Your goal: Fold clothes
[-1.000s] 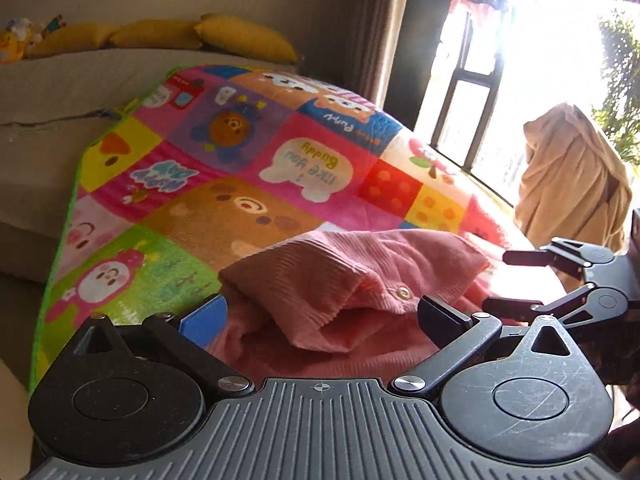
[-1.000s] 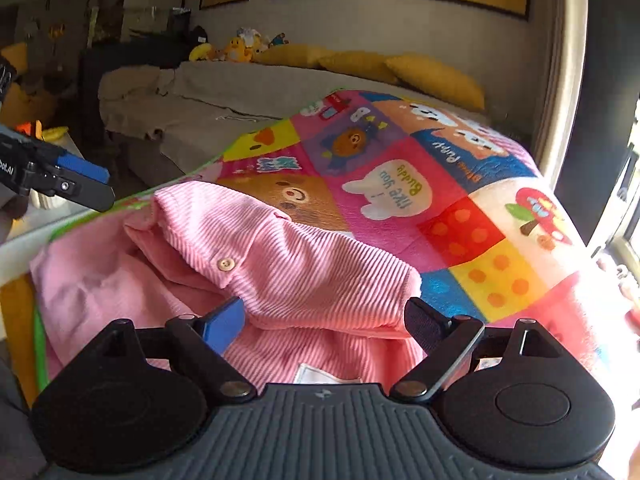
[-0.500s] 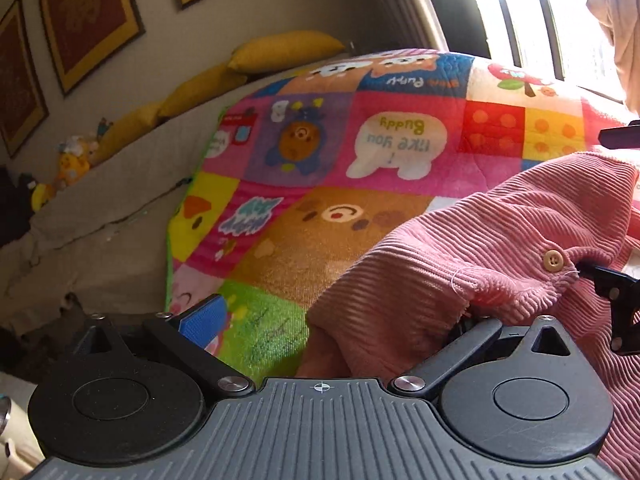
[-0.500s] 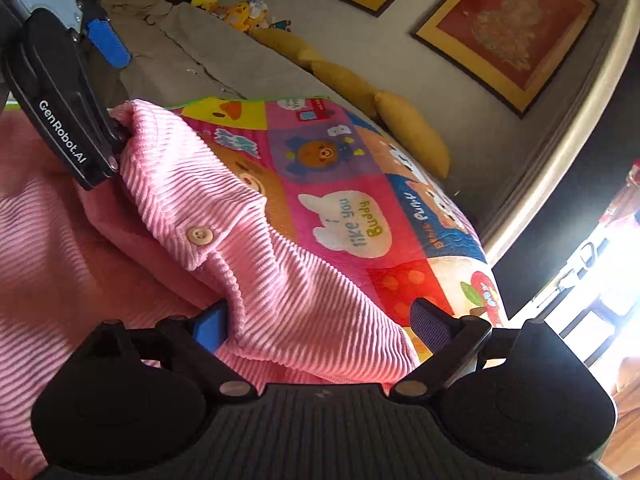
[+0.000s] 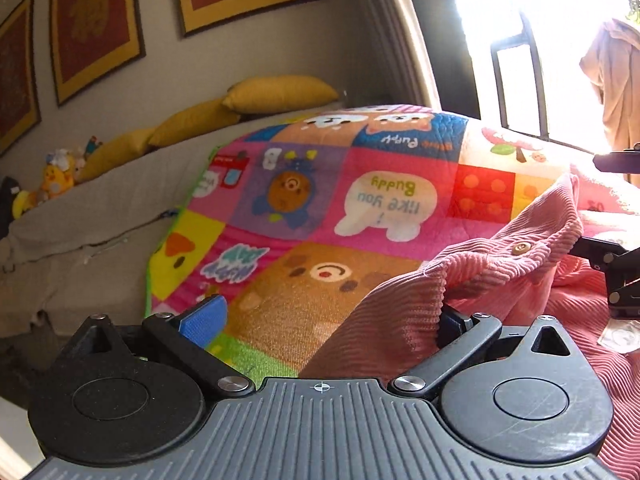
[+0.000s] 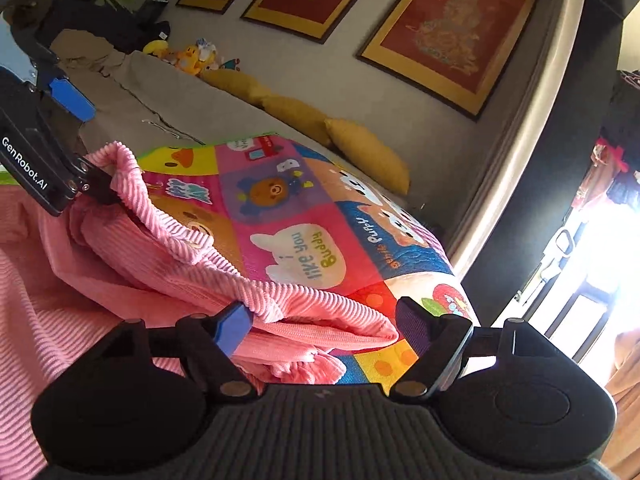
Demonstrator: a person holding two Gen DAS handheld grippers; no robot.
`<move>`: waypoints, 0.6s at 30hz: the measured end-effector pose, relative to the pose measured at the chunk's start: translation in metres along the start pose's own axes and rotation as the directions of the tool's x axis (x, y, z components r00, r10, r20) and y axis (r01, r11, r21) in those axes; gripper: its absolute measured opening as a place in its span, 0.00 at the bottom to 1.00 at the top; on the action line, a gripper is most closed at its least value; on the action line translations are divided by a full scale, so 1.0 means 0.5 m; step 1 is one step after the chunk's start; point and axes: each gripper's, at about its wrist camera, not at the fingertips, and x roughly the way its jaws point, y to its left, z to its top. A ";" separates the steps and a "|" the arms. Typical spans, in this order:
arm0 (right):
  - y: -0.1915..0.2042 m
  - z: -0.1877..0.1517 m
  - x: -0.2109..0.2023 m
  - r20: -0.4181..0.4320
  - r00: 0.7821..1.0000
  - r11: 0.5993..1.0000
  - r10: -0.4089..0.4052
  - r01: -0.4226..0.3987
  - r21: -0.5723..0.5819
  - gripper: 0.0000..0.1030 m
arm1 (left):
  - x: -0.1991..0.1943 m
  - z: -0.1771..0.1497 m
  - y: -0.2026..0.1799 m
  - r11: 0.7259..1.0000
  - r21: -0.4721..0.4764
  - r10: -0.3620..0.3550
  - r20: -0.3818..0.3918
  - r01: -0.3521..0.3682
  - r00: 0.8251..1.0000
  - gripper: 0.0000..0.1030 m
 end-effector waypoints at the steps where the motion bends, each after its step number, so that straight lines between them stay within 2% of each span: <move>1: 0.003 0.000 0.000 -0.001 1.000 1.000 0.004 -0.004 -0.023 0.76 | -0.003 0.000 -0.006 1.000 0.019 -0.007 0.004 0.007 1.000 1.00; 3: 0.000 -0.001 0.003 -0.022 0.999 0.999 0.028 -0.028 -0.031 0.76 | -0.010 0.001 -0.018 0.998 0.057 -0.020 0.011 0.020 1.000 1.00; 4: -0.013 0.000 0.006 -0.051 0.996 0.997 0.074 -0.074 0.011 0.76 | -0.013 0.000 -0.024 0.997 0.074 -0.024 0.006 0.023 1.000 1.00; 5: -0.036 0.000 0.009 -0.085 0.984 0.984 0.156 -0.147 0.095 0.78 | -0.016 -0.002 -0.026 0.996 0.084 -0.036 -0.007 0.037 0.999 1.00; 6: -0.063 0.000 0.008 -0.107 0.963 0.955 0.248 -0.225 0.195 0.81 | -0.022 -0.006 -0.024 0.995 0.079 -0.063 -0.029 0.066 0.998 1.00; 8: -0.127 -0.013 0.006 -0.110 0.908 0.853 0.404 -0.331 0.403 0.83 | -0.041 -0.015 -0.004 0.991 0.009 -0.134 -0.083 0.136 0.987 1.00; 10: -0.175 -0.027 0.005 -0.103 0.903 0.803 0.418 -0.314 0.507 0.83 | -0.063 -0.029 0.028 0.971 -0.116 -0.225 -0.133 0.211 0.965 1.00; 11: -0.201 -0.034 0.008 -0.102 0.905 0.780 0.413 -0.294 0.552 0.83 | -0.069 -0.038 0.049 0.946 -0.201 -0.287 -0.150 0.255 0.946 1.00; 12: -0.220 -0.038 0.016 -0.105 0.912 0.774 0.396 -0.269 0.574 0.83 | -0.073 -0.048 0.072 0.908 -0.294 -0.356 -0.162 0.299 0.920 1.00; 13: -0.238 -0.040 0.025 -0.109 0.919 0.766 0.379 -0.246 0.593 0.83 | -0.071 -0.058 0.094 0.860 -0.390 -0.419 -0.168 0.330 0.892 1.00; 14: -0.251 -0.040 0.039 -0.111 0.922 0.760 0.371 -0.233 0.607 0.80 | -0.060 -0.068 0.115 0.799 -0.494 -0.474 -0.168 0.342 0.865 1.00; 15: -0.259 -0.039 0.054 -0.109 0.920 0.746 0.377 -0.231 0.625 0.71 | -0.046 -0.078 0.131 0.736 -0.585 -0.518 -0.162 0.341 0.840 1.00; 17: -0.272 -0.036 0.106 -0.095 0.898 0.677 0.429 -0.250 0.692 0.55 | -0.010 -0.090 0.149 0.652 -0.693 -0.551 -0.152 0.309 0.821 1.00; 18: -0.271 -0.035 0.128 -0.096 0.891 0.657 0.444 -0.251 0.712 0.52 | 0.007 -0.091 0.150 0.630 -0.719 -0.554 -0.151 0.294 0.818 1.00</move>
